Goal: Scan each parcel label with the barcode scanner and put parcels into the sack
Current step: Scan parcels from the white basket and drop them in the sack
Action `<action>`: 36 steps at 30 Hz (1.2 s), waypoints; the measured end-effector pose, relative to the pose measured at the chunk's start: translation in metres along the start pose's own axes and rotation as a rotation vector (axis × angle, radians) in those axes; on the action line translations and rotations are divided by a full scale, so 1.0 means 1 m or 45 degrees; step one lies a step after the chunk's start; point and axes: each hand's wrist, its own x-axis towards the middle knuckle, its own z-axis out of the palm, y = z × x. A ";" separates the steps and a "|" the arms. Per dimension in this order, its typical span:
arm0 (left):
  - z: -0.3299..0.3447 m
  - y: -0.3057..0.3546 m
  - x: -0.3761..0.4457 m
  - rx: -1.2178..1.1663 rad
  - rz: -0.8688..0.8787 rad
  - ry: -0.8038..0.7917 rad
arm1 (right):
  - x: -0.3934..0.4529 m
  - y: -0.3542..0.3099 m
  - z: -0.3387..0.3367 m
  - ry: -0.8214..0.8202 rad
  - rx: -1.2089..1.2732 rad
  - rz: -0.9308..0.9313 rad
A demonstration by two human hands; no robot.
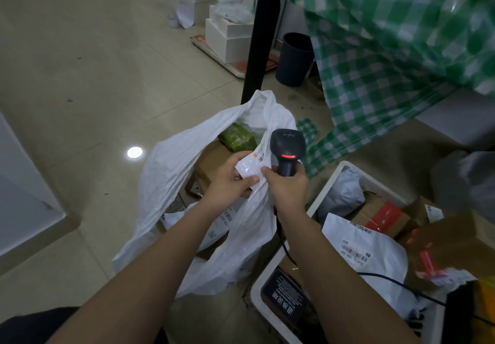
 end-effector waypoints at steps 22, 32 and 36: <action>0.000 0.027 -0.023 1.182 0.007 -0.116 | -0.034 -0.021 -0.117 0.473 0.094 -0.090; 0.047 0.055 -0.083 0.778 0.096 -0.093 | -0.064 -0.022 -0.166 0.226 -0.024 -0.027; 0.087 0.056 -0.098 0.714 0.266 -0.104 | -0.079 -0.013 -0.217 0.178 -0.101 -0.010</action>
